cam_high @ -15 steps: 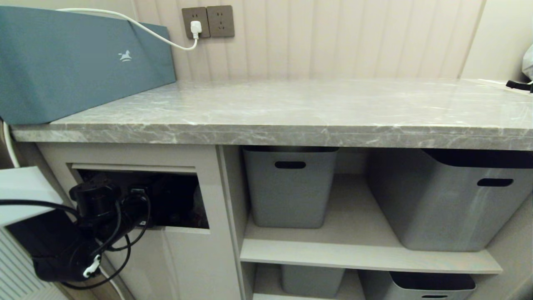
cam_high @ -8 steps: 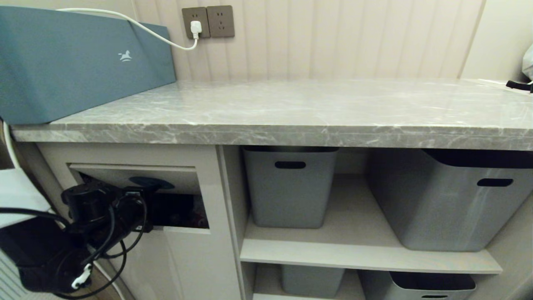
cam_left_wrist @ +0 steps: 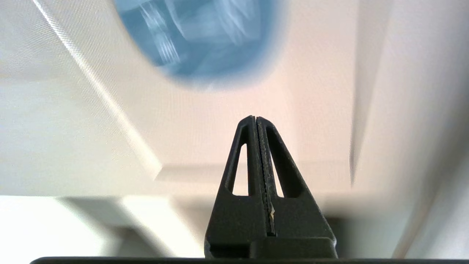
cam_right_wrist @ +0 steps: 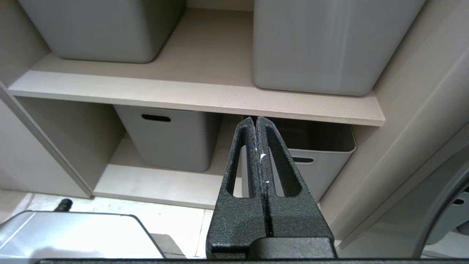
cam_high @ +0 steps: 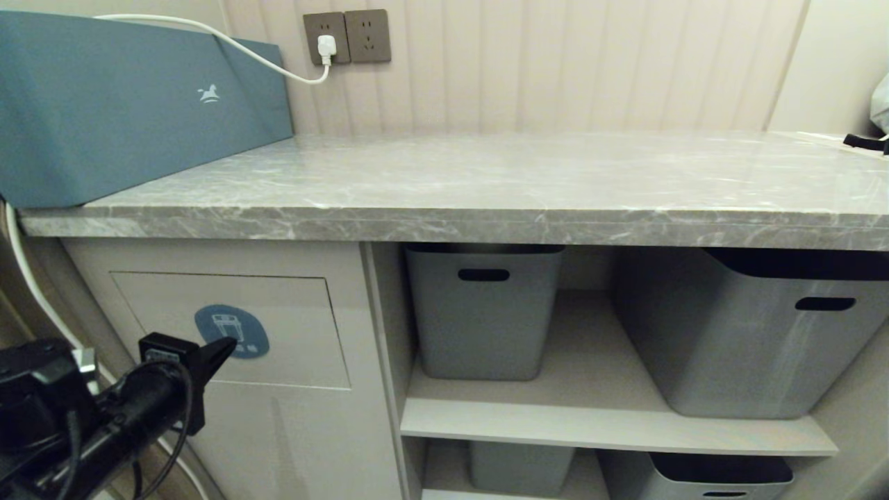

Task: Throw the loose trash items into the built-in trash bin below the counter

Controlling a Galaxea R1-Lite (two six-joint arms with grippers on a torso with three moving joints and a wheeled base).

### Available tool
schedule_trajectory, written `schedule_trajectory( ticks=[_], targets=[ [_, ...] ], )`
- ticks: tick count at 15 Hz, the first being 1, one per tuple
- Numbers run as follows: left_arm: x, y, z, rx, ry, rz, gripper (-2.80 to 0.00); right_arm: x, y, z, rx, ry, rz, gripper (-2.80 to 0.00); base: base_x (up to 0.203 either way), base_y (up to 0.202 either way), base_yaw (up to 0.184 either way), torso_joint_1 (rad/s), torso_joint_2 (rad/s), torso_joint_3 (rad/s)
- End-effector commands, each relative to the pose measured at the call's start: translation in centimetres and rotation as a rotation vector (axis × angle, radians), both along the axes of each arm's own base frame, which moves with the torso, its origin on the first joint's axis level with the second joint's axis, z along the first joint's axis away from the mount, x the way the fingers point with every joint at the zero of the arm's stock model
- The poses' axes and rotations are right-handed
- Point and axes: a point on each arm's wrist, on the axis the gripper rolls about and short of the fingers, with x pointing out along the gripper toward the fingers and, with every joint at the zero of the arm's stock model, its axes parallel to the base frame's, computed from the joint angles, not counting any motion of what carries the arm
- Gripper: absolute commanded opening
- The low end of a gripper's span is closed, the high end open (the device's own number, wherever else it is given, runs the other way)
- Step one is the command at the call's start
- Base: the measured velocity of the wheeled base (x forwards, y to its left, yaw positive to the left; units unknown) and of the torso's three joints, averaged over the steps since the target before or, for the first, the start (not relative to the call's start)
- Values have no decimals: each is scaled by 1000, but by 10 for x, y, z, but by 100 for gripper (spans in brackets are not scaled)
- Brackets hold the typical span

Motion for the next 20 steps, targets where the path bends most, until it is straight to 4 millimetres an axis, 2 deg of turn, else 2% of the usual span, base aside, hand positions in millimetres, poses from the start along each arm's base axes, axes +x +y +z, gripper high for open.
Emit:
schedule_trajectory(
  ticks=[1, 4, 7, 11, 14, 17, 20],
  targets=[
    [-42, -2, 24, 186, -162, -58, -280, 0, 0, 0, -5, 0, -1, -280, 0, 0, 0, 0, 0, 0],
    [-89, 3, 25, 580, -206, -123, -280, 0, 0, 0, -5, 2, 2, -280, 0, 0, 0, 0, 0, 0],
    [-130, 9, 13, 935, -197, -199, -280, 0, 0, 0, -1, 2, -2, -280, 0, 0, 0, 0, 0, 0],
    [-185, 19, -14, 1130, -206, -237, -280, 0, 0, 0, -5, 0, 4, -280, 0, 0, 0, 0, 0, 0],
    [-199, 22, -33, 1233, -101, -290, -280, 0, 0, 0, -4, 0, 1, -280, 0, 0, 0, 0, 0, 0],
    [-200, 21, -37, 1289, 64, -156, -280, 0, 0, 0, -4, 0, 0, -280, 0, 0, 0, 0, 0, 0],
    [-198, 20, -39, 1375, -5, -189, -280, 0, 0, 0, -4, 0, 0, -280, 0, 0, 0, 0, 0, 0]
  ],
)
